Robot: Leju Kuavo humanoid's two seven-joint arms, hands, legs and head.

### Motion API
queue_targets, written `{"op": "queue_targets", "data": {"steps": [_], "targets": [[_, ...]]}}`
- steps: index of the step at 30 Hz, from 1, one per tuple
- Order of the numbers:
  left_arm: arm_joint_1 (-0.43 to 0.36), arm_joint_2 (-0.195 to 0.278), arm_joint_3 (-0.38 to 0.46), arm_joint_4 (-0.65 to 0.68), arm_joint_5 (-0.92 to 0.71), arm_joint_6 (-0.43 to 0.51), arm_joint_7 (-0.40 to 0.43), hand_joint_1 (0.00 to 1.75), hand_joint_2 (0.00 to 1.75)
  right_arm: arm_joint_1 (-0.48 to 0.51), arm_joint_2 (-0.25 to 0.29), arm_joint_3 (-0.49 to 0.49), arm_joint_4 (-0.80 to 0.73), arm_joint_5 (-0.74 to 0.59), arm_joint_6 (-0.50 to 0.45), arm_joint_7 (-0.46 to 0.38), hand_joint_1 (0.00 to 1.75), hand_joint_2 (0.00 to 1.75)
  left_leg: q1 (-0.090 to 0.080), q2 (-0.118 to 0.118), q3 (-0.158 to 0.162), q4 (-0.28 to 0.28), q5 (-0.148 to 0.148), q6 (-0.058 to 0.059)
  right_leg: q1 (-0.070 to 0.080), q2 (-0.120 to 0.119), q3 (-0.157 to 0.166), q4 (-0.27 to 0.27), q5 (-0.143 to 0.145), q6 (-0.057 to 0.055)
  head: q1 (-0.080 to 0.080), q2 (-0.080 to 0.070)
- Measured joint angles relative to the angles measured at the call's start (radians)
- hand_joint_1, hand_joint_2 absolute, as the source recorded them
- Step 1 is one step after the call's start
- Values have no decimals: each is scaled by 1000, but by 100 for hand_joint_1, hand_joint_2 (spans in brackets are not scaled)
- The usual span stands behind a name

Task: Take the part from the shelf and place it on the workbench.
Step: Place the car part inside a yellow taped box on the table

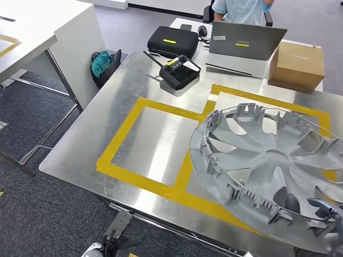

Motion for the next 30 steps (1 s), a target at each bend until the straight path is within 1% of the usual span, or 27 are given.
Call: {"op": "queue_targets", "data": {"steps": [2, 3, 4, 5, 6, 7, 8, 9, 10, 11, 12, 13, 14, 15, 16, 17, 18, 19, 20, 21, 23, 26, 28, 30], "targets": [[0, -1, 0, 0, 0, 0, 0, 0, 175, 1, 0, 0, 0, -2, 0, -2, 175, 175, 2, -2, 17, -8, 11, 17, 0, -4, 14, 4, -6, 12, 2, 0], [0, -1, 0, 0, 0, 0, -1, 0, 175, 0, 0, 0, 0, -3, 0, -3, 175, 175, 2, -2, 28, -8, 13, 25, 0, -8, 6, 25, -17, 15, 5, 0], [1, -1, 0, 0, 0, 0, -1, 0, 175, -1, 0, 0, 0, -4, 0, -5, 175, 175, 1, -2, 38, -8, 13, 31, 0, -12, -18, 70, -34, 17, 7, 0], [3, 0, 0, 0, 0, 0, -2, 0, 175, -1, 0, 0, 0, -6, 0, -6, 175, 175, 0, -2, 44, -8, 8, 35, 0, -16, -56, 132, -55, 19, 10, 0], [6, 0, 0, 0, 0, 0, -2, 0, 175, -1, 0, 0, 0, -8, 0, -9, 175, 175, -2, -2, 48, -8, 3, 38, 0, -17, -103, 198, -80, 20, 11, 0], [10, 0, 0, 0, 0, 0, -3, 0, 175, -1, 0, 0, 0, -13, 0, -15, 175, 175, -4, -3, 52, -8, -2, 40, 0, -17, -145, 246, -103, 20, 12, 0], [14, 0, 0, 0, 0, 0, -3, 0, 175, 0, 0, -1, 1, -21, 0, -22, 175, 175, -6, -5, 58, -7, -8, 41, 1, -17, -173, 262, -111, 19, 12, 0], [19, 0, 0, 0, -1, 0, -4, 0, 175, 0, 0, -3, 1, -31, 0, -31, 175, 175, -7, -8, 66, -7, -15, 42, 2, -17, -185, 244, -97, 16, 13, 0], [24, 0, 0, 0, -1, 0, -5, 0, 175, 1, 0, -5, 1, -42, 0, -41, 175, 175, -9, -10, 76, -7, -23, 42, 3, -18, -180, 194, -58, 11, 13, 0], [29, 0, 0, 1, -2, 0, -6, 0, 175, 1, 0, -8, 1, -54, 0, -49, 175, 175, -11, -12, 84, -8, -31, 41, 6, -19, -167, 130, 0, 4, 13, 0], [33, 0, 0, 1, -2, 0, -8, 0, 175, 0, 1, -12, 1, -66, 0, -54, 175, 175, -12, -15, 93, -8, -38, 39, 9, -20, -155, 76, 46, -3, 12, 0], [37, 1, 1, 2, 0, 0, -10, 0, 175, 1, 1, -17, 2, -82, 0, -49, 175, 175, -13, -17, 98, -9, -43, 35, 13, -22, -147, 40, 75, -9, 12, 0], [41, 2, 3, 3, 5, 1, -15, 0, 175, 5, 1, -25, 6, -117, 0, -31, 175, 175, -13, -19, 102, -9, -45, 30, 16, -21, -143, 20, 91, -15, 11, 0], [46, 4, 6, 3, 10, 2, -20, 0, 175, 11, 2, -39, 14, -169, 0, -6, 175, 175, -15, -21, 104, -7, -46, 26, 17, -21, -138, 15, 96, -13, 11, 0], [50, 6, 11, 4, 14, 2, -27, 0, 175, 18, 2, -59, 26, -239, 0, 15, 175, 175, -15, -21, 106, -11, -46, 30, 19, -20, -130, 9, 103, -6, 9, 0], [54, 8, 17, 4, 16, 3, -33, 0, 175, 26, 3, -88, 44, -323, 0, 19, 175, 175, -15, -20, 108, -15, -43, 33, 20, -19, -124, 3, 114, -5, 6, 0], [57, 9, 24, 5, 16, 3, -38, 0, 175, 31, 4, -124, 67, -406, 0, 0, 175, 175, -16, -18, 108, -21, -43, 36, 20, -21, -120, 0, 120, -1, 5, 0], [59, 11, 30, 6, 16, 3, -43, 0, 175, 35, 5, -167, 94, -486, 0, -32, 175, 175, -15, -16, 110, -28, -42, 37, 21, -22, -121, 0, 118, -2, 3, 0], [60, 12, 36, 6, 16, 3, -48, 0, 175, 39, 5, -213, 123, -554, 0, -64, 175, 175, -15, -16, 110, -32, -41, 32, 21, -23, -122, 0, 119, -8, 4, 0], [60, 13, 42, 7, 16, 3, -51, 0, 175, 42, 5, -260, 153, -603, 4, -86, 175, 175, -15, -16, 111, -35, -42, 30, 21, -23, -123, -1, 118, -9, 4, 0], [60, 15, 52, 8, 15, 2, -54, 0, 175, 48, 5, -344, 203, -653, 25, -99, 175, 175, -15, -14, 111, -39, -43, 28, 21, -22, -123, -1, 116, -11, 4, 0], [59, 16, 61, 10, 14, 0, -55, 0, 175, 50, 5, -448, 252, -678, 68, -100, 175, 175, -15, -13, 111, -40, -43, 24, 21, -21, -123, -1, 115, -13, 5, 0], [58, 16, 67, 10, 13, -1, -57, 0, 175, 41, 5, -506, 271, -693, 123, -95, 175, 175, -15, -12, 112, -40, -42, 22, 21, -19, -123, -1, 116, -14, 5, 0], [57, 16, 72, 10, 11, -3, -60, 0, 175, 17, 5, -569, 290, -708, 201, -92, 175, 175, -15, -10, 113, -40, -42, 21, 21, -18, -122, -1, 117, -16, 5, 0]]}}
